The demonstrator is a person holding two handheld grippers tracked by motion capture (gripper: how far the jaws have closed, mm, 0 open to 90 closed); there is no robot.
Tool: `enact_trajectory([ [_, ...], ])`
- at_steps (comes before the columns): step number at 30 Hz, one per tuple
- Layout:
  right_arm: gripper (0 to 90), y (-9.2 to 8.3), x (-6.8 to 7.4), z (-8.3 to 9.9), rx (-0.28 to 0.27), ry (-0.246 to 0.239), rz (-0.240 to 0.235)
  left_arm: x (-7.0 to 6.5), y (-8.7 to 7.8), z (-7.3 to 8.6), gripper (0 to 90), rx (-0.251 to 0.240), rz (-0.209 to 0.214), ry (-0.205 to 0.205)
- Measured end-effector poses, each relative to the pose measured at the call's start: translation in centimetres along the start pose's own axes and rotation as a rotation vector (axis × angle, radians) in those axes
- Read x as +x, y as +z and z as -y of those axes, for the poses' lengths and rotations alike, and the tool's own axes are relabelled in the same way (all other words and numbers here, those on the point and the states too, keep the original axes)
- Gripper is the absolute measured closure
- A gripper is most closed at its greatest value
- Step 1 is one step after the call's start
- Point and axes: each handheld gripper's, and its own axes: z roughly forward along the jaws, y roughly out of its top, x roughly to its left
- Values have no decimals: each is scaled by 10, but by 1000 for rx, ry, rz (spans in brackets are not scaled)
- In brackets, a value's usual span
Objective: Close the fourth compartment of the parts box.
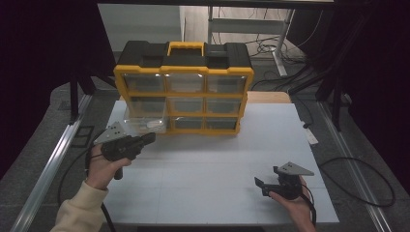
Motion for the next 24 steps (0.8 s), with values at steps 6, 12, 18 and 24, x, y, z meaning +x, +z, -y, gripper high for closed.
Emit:
enact_trajectory([
  [6,121,0,0,0,0,1,1,2,3,4,884,9,-5,-19],
  [12,121,0,0,0,1,0,1,6,7,8,884,18,-25,-33],
  [18,121,-1,0,0,-2,0,1,13,11,10,883,24,-59,-44],
  [24,121,-1,0,0,-4,0,2,20,15,11,883,35,-79,-52],
])
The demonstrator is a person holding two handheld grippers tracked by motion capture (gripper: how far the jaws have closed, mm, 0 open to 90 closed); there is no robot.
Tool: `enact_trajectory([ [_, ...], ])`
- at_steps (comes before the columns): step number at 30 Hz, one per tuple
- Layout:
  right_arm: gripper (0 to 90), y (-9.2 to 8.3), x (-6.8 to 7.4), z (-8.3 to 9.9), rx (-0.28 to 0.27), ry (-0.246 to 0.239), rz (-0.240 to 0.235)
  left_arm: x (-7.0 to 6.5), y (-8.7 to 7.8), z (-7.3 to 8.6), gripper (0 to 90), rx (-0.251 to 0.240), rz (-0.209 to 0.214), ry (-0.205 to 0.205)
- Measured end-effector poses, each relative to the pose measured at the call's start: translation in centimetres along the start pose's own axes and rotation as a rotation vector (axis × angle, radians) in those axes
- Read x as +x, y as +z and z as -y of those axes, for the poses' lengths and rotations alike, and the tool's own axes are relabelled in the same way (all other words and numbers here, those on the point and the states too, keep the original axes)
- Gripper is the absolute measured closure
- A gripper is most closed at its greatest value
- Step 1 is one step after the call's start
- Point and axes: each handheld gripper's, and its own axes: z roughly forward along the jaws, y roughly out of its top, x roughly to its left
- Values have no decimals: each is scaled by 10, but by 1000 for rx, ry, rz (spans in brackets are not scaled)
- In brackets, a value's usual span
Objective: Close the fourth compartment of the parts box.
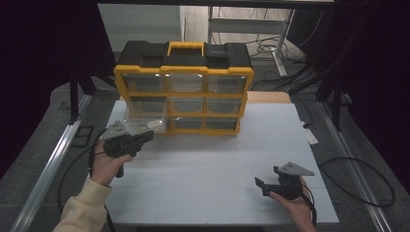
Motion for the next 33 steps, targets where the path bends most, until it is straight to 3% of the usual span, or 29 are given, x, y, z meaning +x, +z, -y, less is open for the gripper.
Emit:
enact_trajectory([
  [15,121,0,0,0,1,-2,-1,11,5,1,883,-6,-43,-28],
  [33,121,0,0,0,-1,-2,-1,16,10,-1,883,-5,-60,-39],
])
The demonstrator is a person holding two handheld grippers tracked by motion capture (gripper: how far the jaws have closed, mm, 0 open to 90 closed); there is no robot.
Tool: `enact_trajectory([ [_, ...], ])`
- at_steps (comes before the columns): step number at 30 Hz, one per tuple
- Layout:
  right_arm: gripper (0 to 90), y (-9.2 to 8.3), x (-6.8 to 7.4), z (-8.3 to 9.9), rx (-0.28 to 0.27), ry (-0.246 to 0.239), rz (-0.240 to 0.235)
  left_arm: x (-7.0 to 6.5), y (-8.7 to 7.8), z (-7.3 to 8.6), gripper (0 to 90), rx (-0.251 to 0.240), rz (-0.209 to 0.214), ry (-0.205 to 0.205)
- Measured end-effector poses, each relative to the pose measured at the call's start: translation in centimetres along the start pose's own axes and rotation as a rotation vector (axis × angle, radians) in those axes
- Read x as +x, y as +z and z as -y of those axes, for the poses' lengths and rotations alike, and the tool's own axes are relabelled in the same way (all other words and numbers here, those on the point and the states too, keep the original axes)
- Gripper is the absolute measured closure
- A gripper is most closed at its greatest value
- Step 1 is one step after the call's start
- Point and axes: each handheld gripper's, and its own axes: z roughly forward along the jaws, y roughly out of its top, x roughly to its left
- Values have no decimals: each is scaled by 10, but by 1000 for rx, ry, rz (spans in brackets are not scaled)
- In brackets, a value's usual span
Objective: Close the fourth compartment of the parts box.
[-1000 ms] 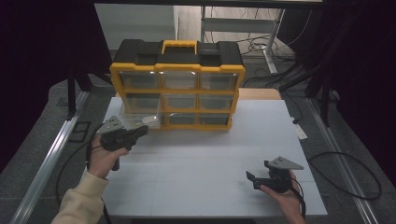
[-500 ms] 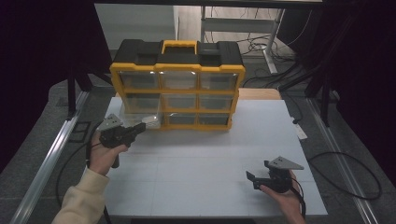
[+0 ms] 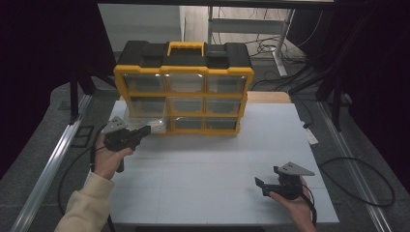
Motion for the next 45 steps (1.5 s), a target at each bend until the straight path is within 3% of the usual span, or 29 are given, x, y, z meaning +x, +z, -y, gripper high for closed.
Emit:
enact_trajectory([
  [28,121,0,0,0,-1,0,-2,1,7,-7,885,-2,-19,-2],
  [32,121,0,0,0,0,1,-2,0,8,-8,885,4,-46,16],
  [45,121,0,0,0,1,1,-3,4,13,-10,884,5,-56,2],
])
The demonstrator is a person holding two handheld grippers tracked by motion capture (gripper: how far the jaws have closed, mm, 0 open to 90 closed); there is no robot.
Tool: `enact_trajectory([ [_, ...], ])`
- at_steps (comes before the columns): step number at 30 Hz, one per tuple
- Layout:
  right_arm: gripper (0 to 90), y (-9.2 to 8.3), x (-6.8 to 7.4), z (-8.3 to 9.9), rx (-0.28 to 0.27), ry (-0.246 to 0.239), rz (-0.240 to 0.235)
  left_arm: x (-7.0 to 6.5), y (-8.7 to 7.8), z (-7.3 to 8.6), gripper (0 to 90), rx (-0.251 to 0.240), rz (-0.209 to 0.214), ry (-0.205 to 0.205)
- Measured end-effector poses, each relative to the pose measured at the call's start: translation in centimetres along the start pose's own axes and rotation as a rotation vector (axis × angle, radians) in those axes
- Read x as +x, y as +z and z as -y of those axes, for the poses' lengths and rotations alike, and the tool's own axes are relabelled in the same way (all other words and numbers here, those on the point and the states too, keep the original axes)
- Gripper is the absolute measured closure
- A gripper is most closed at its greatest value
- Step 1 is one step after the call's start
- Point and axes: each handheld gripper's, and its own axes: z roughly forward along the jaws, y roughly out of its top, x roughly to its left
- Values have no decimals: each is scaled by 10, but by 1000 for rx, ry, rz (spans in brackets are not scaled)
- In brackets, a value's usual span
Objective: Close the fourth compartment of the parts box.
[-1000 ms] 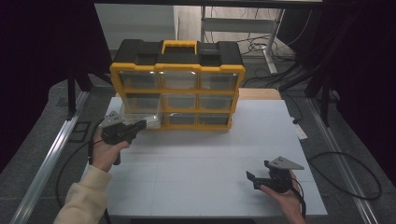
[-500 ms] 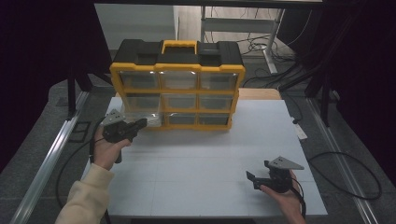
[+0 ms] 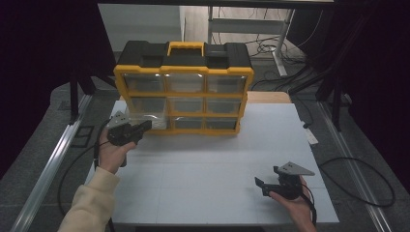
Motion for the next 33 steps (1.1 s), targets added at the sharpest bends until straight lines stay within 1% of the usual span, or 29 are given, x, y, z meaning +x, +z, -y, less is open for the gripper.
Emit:
enact_trajectory([
  [4,121,0,0,0,2,0,1,0,2,0,884,2,2,2],
  [11,121,0,-1,0,0,0,2,5,6,-3,884,3,-9,-2],
  [15,121,-1,-1,0,0,0,2,5,8,-5,884,-7,-5,-5],
  [18,121,-1,-1,0,0,2,2,6,9,-6,883,-9,-9,-1],
  [29,121,-1,0,0,-2,-1,0,9,16,-11,883,-11,-25,-14],
  [33,121,-1,0,0,-2,-1,0,11,18,-13,883,-7,-38,-17],
])
